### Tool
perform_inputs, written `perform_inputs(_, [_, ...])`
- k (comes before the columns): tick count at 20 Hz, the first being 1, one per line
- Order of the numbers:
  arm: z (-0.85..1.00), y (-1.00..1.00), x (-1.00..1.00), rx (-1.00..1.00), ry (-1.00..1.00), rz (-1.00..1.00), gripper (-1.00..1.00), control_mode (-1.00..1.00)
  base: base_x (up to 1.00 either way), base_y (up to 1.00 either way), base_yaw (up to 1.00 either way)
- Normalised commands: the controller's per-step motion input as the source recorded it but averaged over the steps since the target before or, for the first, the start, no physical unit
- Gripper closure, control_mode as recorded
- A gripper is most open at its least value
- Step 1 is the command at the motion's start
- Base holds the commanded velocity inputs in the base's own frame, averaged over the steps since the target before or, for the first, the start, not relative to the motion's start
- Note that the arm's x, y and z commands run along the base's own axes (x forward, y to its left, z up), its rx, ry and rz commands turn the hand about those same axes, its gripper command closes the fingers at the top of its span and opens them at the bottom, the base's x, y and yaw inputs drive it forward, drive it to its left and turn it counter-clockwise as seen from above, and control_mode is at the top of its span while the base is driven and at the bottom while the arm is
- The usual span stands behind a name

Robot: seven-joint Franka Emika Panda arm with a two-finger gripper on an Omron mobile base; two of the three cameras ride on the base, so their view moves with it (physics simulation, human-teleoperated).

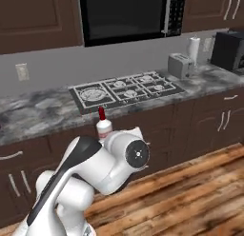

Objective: Place the drinks on the dining counter in a tight cluster.

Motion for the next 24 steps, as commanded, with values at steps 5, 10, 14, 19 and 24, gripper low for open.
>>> perform_inputs(5, [0.0, 0.0, 0.0, 0.0, 0.0, 0.0, 1.0, 1.0, 0.0, 0.0, -0.98])
perform_inputs(10, [0.0, 0.0, 0.0, 0.0, 0.0, 0.0, 1.0, 1.0, 0.01, 0.0, -0.98])
perform_inputs(14, [0.0, 0.0, 0.0, 0.0, 0.0, 0.0, 1.0, 1.0, 0.01, 0.01, -0.96])
perform_inputs(19, [0.0, 0.0, 0.0, 0.0, 0.0, 0.0, 1.0, 1.0, 0.17, 0.15, -0.9])
perform_inputs(24, [0.0, 0.0, 0.0, 0.0, 0.0, 0.0, 1.0, 1.0, 0.27, 0.3, -0.85])
